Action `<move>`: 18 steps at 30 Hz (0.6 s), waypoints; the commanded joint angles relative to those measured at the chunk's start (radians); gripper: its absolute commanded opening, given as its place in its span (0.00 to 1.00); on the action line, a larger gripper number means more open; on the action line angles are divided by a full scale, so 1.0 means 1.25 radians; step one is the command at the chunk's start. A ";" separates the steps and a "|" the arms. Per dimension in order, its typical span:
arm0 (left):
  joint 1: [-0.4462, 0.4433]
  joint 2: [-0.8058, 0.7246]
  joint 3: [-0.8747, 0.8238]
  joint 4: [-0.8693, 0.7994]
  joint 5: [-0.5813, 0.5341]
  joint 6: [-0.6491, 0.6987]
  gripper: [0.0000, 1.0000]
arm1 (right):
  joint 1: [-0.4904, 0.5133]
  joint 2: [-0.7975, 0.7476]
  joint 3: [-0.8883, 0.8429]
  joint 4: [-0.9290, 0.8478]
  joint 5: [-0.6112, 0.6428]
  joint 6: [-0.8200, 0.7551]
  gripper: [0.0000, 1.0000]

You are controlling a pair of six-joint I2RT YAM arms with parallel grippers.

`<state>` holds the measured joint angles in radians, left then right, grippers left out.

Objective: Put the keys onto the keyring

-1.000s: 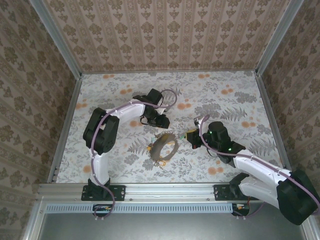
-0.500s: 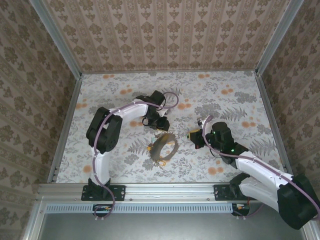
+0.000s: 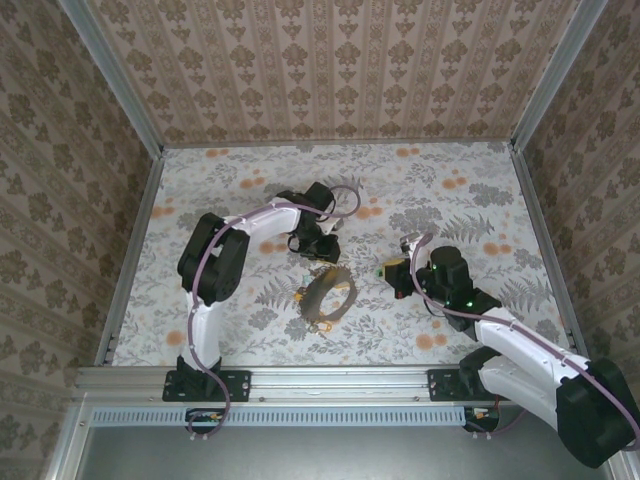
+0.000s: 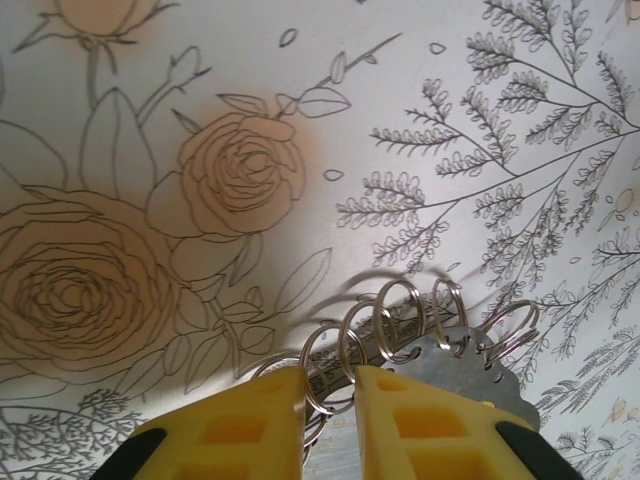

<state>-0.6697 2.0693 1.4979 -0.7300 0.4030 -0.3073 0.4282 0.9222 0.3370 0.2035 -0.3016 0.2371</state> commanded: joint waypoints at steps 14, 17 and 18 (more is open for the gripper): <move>-0.018 0.032 0.032 -0.051 -0.009 -0.019 0.20 | -0.029 0.002 -0.010 -0.016 0.050 0.058 0.00; -0.020 0.037 0.036 -0.048 -0.009 -0.018 0.22 | -0.029 0.031 -0.007 -0.008 0.067 0.100 0.00; -0.019 0.038 0.035 -0.046 -0.008 -0.019 0.22 | -0.029 0.044 -0.007 -0.003 0.066 0.111 0.00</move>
<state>-0.6880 2.0956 1.5223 -0.7731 0.3954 -0.3149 0.3969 0.9482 0.3244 0.2020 -0.2573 0.3107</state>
